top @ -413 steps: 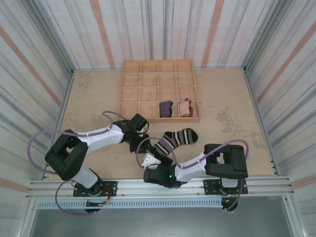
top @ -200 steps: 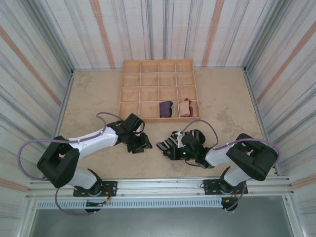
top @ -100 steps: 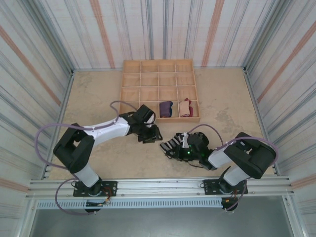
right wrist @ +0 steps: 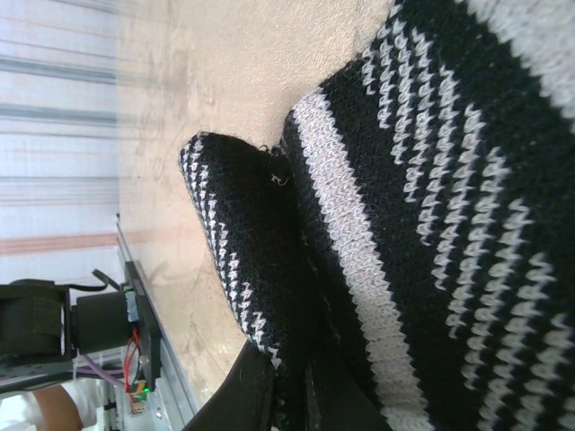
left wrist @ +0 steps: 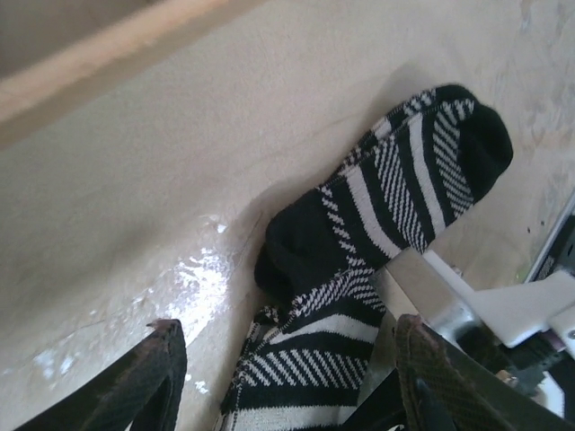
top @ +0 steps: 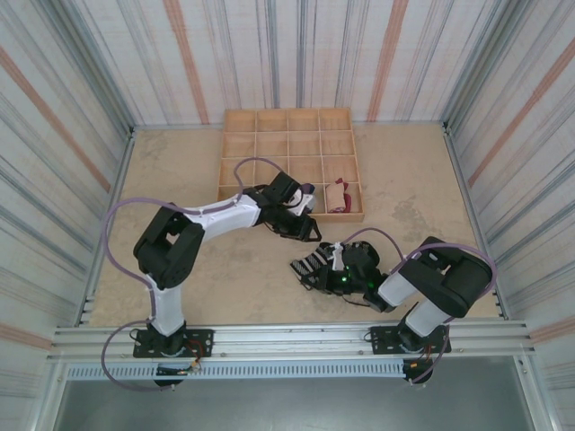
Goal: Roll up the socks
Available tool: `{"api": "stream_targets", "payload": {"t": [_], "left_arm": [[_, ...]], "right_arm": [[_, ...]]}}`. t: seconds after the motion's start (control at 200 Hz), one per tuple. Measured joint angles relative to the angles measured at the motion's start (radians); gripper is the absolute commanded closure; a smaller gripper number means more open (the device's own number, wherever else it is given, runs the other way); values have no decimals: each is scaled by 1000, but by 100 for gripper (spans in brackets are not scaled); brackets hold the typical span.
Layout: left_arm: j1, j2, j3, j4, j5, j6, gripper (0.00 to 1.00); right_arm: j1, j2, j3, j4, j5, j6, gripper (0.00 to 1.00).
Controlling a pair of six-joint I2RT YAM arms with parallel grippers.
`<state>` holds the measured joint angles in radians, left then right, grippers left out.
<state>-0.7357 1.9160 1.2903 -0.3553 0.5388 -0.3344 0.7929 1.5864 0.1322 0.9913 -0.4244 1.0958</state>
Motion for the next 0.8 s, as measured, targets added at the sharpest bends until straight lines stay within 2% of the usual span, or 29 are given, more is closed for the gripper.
{"api": "stream_targets", "payload": {"t": [0.255,0.566,0.656,0.801], "left_arm": [[-11,101,48,10,110,47,42],[-21,166,69,14,154,58,53],[-21,178,69,28,177,50,61],[-32,203,68,58,208,25,85]], "right_arm": [[-8,7,0,3,-20,0,100],[-8,13,1,9,-24,0,100],[-8,14,2,9,-26,0,100],[-8,14,4,6,-30,0,100]]}}
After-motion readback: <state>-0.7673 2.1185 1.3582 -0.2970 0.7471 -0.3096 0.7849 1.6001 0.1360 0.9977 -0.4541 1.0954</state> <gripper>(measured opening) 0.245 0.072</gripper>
